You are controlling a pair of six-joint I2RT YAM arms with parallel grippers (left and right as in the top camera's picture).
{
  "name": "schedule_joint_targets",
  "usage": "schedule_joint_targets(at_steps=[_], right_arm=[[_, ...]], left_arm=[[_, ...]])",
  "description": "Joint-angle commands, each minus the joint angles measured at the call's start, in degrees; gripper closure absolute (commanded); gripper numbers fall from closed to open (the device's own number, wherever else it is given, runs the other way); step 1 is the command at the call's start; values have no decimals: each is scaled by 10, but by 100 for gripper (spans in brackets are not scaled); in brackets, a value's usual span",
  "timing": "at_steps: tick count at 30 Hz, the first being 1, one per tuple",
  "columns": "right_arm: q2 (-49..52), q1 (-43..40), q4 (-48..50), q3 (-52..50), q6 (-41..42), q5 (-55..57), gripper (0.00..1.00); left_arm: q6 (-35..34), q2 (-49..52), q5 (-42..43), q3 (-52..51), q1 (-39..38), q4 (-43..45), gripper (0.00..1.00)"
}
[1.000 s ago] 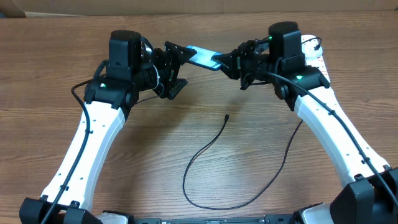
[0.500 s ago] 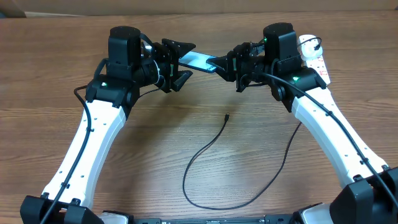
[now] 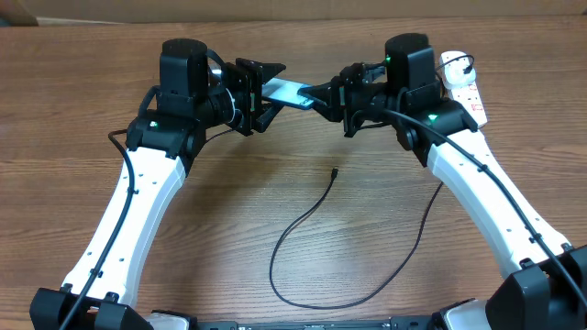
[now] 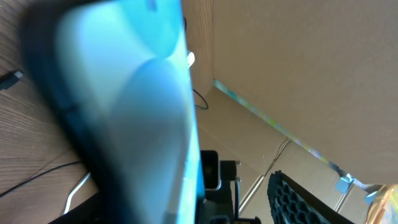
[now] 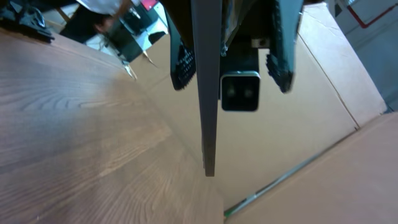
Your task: Plug charger to phone and switch on socket
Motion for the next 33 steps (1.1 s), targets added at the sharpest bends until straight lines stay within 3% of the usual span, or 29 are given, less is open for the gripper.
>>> schedule_joint_targets(at_steps=[1,7,19,30,33], right_arm=[[-27,7,11,14,0,-15,96],[-27,7,12,14,0,-24,96],[-27,7,12,14,0,-27,97],[-27,7,11,14,-3,-47,95],[-27,7,11,14,-18,-47,85]], left_arm=[[-9,2,-7,-2,0,2,40],[-8,2,-5,-2,0,2,53],[-8,2,3,-2,0,2,60],[-8,2,3,-2,0,2,91],[-8,2,1,-2,0,2,96]])
